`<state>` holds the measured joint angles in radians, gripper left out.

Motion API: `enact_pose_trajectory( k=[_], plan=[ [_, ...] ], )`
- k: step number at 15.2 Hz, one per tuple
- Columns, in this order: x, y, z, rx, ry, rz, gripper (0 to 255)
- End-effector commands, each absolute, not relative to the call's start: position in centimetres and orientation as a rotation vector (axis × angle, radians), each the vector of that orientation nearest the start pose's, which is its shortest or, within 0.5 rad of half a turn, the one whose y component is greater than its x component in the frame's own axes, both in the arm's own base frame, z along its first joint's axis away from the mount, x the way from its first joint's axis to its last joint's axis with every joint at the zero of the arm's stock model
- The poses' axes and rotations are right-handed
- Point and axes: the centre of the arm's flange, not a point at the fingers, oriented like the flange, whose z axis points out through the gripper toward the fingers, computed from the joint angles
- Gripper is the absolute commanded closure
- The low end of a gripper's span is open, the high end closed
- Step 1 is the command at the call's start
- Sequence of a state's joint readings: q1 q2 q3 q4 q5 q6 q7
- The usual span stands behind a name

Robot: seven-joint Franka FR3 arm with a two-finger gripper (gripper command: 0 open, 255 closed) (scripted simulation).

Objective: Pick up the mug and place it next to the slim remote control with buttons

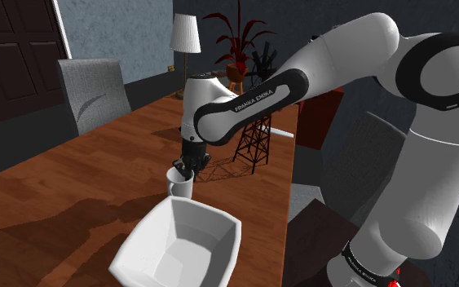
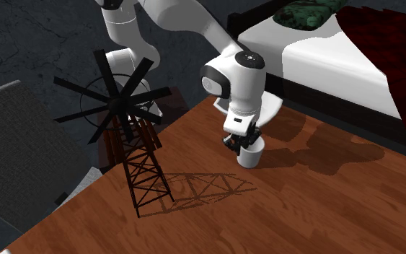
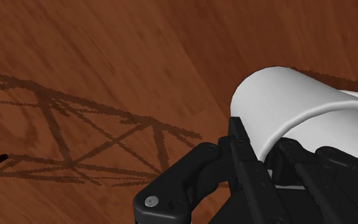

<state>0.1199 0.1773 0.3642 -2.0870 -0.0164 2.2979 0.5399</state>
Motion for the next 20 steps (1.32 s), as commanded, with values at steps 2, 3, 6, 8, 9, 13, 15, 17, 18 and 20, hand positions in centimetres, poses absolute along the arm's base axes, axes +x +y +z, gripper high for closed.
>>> enact_pose_trajectory(
  k=[2, 3, 6, 8, 9, 13, 15, 17, 18, 20],
  plan=[
    [51.2, 26.4, 36.4, -3.074, 0.080, -0.024, 255],
    [51.2, 26.4, 36.9, -3.074, 0.080, -0.024, 255],
    [51.2, 26.4, 38.5, -3.074, 0.080, -0.024, 255],
    [51.2, 26.4, 39.5, -3.074, 0.080, -0.024, 255],
    [51.2, 26.4, 40.1, -3.074, 0.080, -0.024, 255],
    [51.2, 26.4, 42.2, -3.074, 0.080, -0.024, 255],
    [51.2, 26.4, 43.2, -3.074, 0.080, -0.024, 255],
    [51.2, 26.4, 44.3, -3.074, 0.080, -0.024, 255],
    [51.2, 26.4, 44.8, -3.074, 0.080, -0.024, 255],
    [51.2, 26.4, 45.9, -3.074, 0.080, -0.024, 255]
  ],
)
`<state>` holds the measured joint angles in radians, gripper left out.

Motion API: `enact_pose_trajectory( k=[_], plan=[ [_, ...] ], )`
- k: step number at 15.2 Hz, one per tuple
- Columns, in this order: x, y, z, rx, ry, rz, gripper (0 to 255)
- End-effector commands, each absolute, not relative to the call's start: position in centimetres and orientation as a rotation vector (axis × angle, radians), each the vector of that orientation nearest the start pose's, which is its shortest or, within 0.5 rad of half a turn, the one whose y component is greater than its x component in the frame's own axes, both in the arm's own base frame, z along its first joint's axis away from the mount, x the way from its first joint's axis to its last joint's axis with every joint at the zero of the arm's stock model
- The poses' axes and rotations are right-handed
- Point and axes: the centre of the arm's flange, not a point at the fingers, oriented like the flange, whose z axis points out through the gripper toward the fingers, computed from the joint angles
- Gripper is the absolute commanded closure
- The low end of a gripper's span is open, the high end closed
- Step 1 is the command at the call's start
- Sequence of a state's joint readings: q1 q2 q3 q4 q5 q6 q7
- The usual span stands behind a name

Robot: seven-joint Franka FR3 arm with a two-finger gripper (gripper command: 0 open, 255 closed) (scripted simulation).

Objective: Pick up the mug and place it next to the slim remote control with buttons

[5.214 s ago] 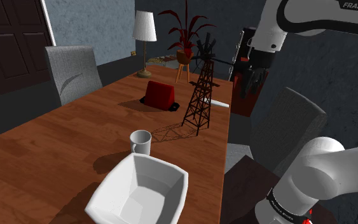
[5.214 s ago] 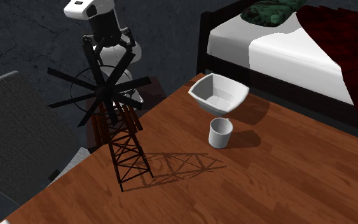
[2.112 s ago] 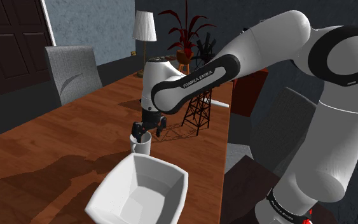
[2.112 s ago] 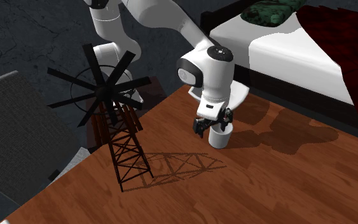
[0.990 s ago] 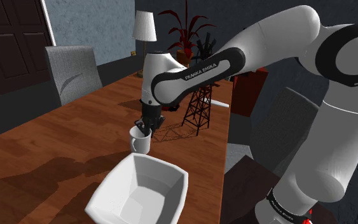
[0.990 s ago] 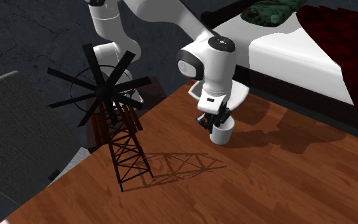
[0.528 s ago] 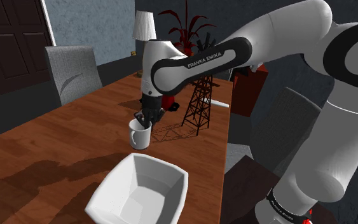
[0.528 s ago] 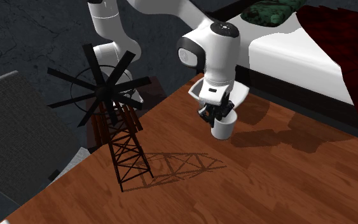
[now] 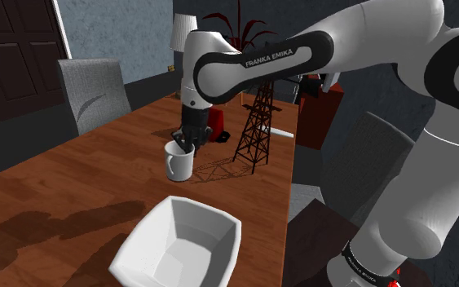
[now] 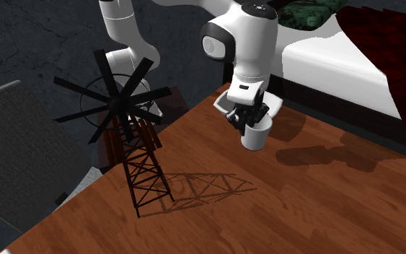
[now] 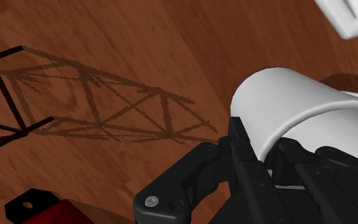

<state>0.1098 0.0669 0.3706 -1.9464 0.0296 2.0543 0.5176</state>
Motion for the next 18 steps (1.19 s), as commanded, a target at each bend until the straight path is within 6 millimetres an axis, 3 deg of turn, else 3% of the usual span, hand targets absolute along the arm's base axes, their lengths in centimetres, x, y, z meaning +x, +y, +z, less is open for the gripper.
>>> enact_pose_trajectory(
  k=[1, 12, 18],
  plan=[
    [51.2, 26.4, 46.4, -3.074, 0.080, -0.024, 255],
    [51.2, 26.4, 52.1, -3.074, 0.080, -0.024, 255],
    [52.3, 18.6, 52.1, -3.074, 0.080, -0.024, 255]
  ],
)
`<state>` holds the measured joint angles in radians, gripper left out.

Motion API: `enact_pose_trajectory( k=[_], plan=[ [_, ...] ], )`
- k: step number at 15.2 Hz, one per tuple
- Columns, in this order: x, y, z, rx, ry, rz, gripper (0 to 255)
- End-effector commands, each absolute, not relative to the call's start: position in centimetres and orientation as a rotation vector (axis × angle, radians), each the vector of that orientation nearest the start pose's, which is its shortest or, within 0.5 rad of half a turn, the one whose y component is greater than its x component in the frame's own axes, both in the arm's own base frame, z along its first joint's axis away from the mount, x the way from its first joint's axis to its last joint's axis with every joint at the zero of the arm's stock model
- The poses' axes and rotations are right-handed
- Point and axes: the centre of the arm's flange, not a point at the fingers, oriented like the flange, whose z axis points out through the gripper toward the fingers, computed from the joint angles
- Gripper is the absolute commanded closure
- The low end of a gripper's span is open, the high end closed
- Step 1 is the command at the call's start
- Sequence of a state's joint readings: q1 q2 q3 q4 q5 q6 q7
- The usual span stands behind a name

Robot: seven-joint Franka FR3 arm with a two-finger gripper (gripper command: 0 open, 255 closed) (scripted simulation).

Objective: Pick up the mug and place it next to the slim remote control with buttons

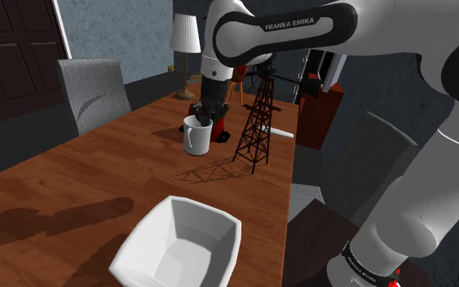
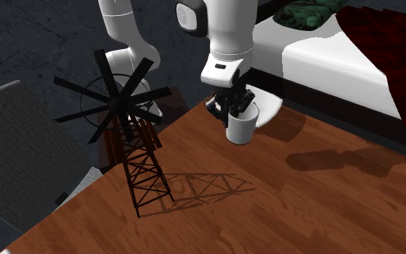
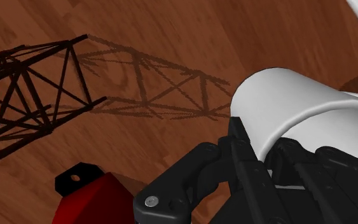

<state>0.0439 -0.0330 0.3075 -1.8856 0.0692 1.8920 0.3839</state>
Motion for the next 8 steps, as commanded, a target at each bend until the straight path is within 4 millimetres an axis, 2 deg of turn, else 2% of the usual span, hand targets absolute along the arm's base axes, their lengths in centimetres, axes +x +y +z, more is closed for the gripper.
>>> enact_pose_trajectory(
  k=[1, 8],
  plan=[
    [52.5, 17.3, 52.1, -3.074, 0.080, -0.024, 255],
    [53.7, 8.1, 52.1, -3.074, 0.080, -0.024, 255]
  ],
)
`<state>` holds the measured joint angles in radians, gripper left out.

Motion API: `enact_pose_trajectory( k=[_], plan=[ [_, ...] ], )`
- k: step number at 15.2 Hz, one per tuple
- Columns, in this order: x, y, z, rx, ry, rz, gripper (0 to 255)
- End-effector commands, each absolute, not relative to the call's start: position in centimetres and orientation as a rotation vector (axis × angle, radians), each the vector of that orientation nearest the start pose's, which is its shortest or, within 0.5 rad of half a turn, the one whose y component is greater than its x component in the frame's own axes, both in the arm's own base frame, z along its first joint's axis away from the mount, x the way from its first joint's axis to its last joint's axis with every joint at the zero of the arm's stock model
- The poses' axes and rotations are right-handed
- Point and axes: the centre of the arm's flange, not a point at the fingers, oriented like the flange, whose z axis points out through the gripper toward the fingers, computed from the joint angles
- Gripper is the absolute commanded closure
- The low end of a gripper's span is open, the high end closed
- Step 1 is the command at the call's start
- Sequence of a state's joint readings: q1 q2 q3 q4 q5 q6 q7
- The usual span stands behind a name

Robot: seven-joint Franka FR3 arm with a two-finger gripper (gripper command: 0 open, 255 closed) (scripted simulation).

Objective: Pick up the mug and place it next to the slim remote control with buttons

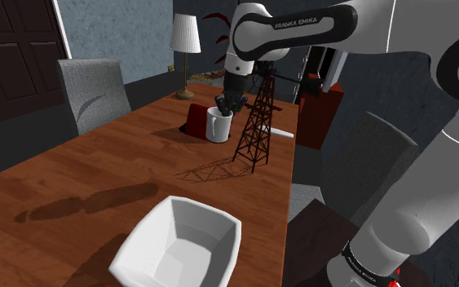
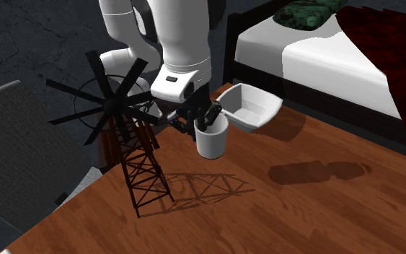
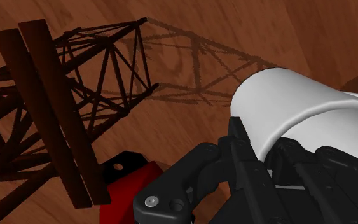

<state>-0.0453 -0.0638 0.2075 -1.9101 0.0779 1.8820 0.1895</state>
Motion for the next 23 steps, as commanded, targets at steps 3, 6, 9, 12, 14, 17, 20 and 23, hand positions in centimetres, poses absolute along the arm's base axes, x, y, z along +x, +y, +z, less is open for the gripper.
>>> enact_pose_trajectory(
  k=[3, 6, 9, 12, 14, 17, 20, 23],
  plan=[
    [54.3, 4.2, 52.1, -3.074, 0.080, -0.024, 255],
    [54.8, 0.3, 52.2, -3.074, 0.080, -0.024, 255],
    [55.3, -3.6, 52.2, -3.074, 0.080, -0.024, 255],
    [55.9, -7.6, 52.2, -3.074, 0.080, -0.024, 255],
    [56.2, -10.2, 52.2, -3.074, 0.080, -0.024, 255],
    [56.8, -14.1, 52.2, -3.074, 0.080, -0.024, 255],
    [57.3, -18.0, 52.2, -3.074, 0.080, -0.024, 255],
    [57.8, -22.0, 52.2, -3.074, 0.080, -0.024, 255]
  ],
)
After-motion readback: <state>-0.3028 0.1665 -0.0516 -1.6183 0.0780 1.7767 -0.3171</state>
